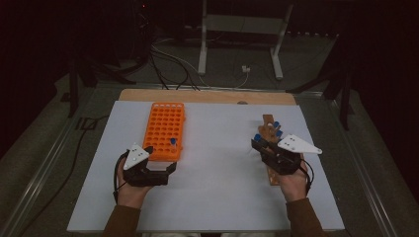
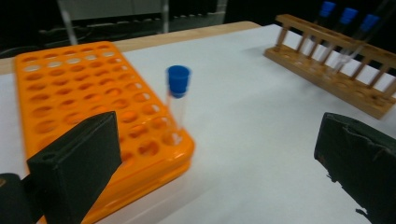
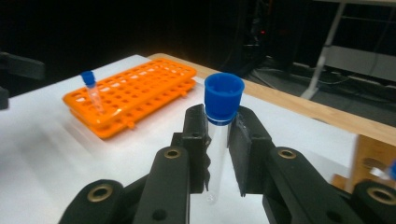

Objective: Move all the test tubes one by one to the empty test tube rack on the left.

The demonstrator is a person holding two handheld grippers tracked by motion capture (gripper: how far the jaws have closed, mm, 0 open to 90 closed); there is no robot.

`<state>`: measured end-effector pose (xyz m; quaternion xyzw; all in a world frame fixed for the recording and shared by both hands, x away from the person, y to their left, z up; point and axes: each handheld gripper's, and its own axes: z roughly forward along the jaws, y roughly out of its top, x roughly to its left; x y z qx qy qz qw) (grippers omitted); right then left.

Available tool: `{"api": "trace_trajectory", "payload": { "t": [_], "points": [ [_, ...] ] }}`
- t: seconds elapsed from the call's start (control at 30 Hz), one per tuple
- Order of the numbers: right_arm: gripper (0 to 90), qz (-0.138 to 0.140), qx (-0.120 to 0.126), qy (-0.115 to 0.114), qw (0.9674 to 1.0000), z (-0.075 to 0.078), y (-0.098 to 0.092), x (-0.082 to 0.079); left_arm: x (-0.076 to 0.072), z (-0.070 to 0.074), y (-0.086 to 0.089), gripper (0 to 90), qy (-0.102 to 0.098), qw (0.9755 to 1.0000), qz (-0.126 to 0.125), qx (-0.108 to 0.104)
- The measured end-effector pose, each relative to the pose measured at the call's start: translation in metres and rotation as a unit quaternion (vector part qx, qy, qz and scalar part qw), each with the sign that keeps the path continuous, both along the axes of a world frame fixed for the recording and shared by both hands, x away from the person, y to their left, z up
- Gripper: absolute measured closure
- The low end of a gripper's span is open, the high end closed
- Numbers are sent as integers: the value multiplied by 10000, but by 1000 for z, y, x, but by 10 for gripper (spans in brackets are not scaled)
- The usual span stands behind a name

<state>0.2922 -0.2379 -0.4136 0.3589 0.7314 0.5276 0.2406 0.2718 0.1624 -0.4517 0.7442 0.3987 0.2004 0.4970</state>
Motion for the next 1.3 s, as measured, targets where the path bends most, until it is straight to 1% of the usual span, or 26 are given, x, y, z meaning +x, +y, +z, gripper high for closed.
{"api": "trace_trajectory", "payload": {
  "t": [0.07,0.1,0.13,0.2,0.23,0.27,0.4,0.5,0.53,0.57,0.67,0.7,0.73,0.77,0.8,0.9,1.03,1.07,1.1,1.17,1.3],
  "points": [
    [774,72,-2,29,10000,0,6,1,1,1,-7,45,2,9999,-154,5],
    [774,96,-20,28,9999,-1,8,1,2,3,-16,59,-13,9994,-348,36],
    [774,129,-21,35,9999,-1,10,2,2,3,-16,61,-13,9994,-348,36],
    [774,180,-31,36,9998,0,15,3,3,5,-25,62,-47,9986,-514,105],
    [774,199,-35,33,9998,0,16,3,4,8,-34,62,-104,9978,-651,123],
    [774,222,-28,42,9997,0,19,4,4,8,-34,62,-104,9978,-651,123],
    [774,321,-7,76,9995,0,27,5,6,12,-50,65,-180,9963,-836,115],
    [774,436,73,125,9989,1,34,7,8,14,-61,82,-257,9955,-906,88],
    [774,436,73,125,9989,1,34,7,8,15,-65,82,-274,9953,-924,87],
    [774,499,62,131,9987,1,39,8,9,15,-69,92,-292,9950,-951,87],
    [774,591,83,149,9981,2,46,9,11,14,-80,161,-364,9936,-1058,144],
    [773,611,92,163,9980,2,49,9,11,13,-84,211,-397,9929,-1113,132],
    [773,646,101,178,9977,2,51,10,12,12,-89,293,-504,9905,-1272,113],
    [773,680,108,186,9975,2,53,10,12,11,-92,333,-536,9903,-1273,135],
    [773,680,108,186,9975,2,53,10,12,11,-92,333,-536,9903,-1273,135],
    [773,824,225,303,9959,-1,60,11,14,11,-99,356,-604,9901,-1256,158],
    [773,911,225,356,9949,-3,66,10,19,11,-107,435,-560,9902,-1264,199],
    [773,935,224,366,9947,-3,67,10,20,10,-109,463,-531,9902,-1278,212],
    [773,956,210,362,9945,-3,68,10,22,9,-112,503,-512,9894,-1344,220],
    [773,991,197,381,9942,-3,71,9,23,7,-114,570,-529,9886,-1378,289],
    [773,1054,145,403,9935,-4,75,8,24,7,-116,655,-558,9883,-1390,278]
  ]
}}
